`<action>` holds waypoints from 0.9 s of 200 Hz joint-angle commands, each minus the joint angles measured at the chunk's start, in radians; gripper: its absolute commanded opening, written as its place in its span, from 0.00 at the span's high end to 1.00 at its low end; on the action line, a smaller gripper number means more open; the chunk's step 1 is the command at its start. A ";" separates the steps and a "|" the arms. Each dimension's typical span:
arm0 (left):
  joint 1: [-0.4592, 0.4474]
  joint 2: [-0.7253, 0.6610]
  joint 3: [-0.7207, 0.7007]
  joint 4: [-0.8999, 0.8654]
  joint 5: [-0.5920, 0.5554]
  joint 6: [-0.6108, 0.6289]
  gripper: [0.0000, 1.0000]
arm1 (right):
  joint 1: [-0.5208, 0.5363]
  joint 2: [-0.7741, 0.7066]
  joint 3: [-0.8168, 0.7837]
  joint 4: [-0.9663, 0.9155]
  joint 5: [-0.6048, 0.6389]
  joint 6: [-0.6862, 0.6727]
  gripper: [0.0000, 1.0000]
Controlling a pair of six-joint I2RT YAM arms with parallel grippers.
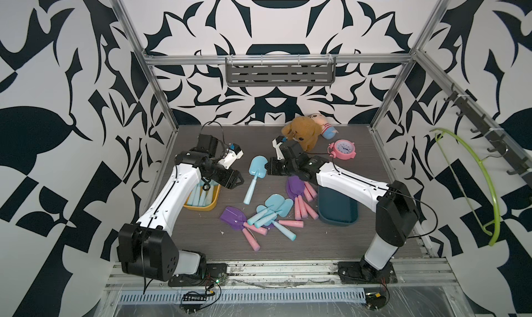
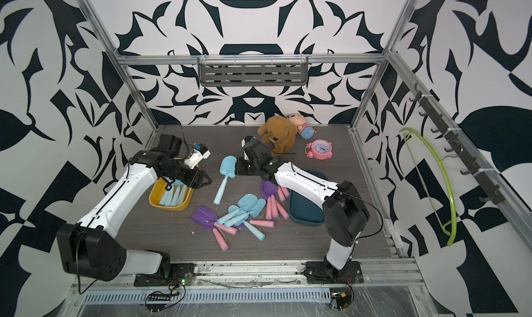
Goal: Sort the small shovels by color and place them into the storage box
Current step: Pick up the shovel from the center of the board.
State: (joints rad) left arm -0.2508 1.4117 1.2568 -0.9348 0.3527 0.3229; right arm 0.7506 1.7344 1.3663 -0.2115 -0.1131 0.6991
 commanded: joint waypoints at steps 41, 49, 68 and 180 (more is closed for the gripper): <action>-0.130 0.097 0.045 0.053 -0.144 -0.102 0.37 | 0.005 -0.070 -0.014 0.036 0.133 0.098 1.00; -0.144 0.108 0.049 0.059 -0.149 -0.109 0.38 | 0.004 -0.074 -0.022 0.047 0.130 0.107 1.00; -0.172 0.130 0.059 0.079 -0.174 -0.120 0.39 | 0.003 -0.080 -0.039 0.079 0.116 0.131 1.00; -0.240 0.200 0.025 0.237 -0.238 -0.169 0.51 | -0.023 -0.098 -0.100 0.169 0.052 0.201 1.00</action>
State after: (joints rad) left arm -0.4850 1.5917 1.2827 -0.7177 0.1204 0.1711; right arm 0.7330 1.7004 1.2697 -0.1188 -0.0448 0.8742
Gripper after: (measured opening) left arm 0.492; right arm 0.042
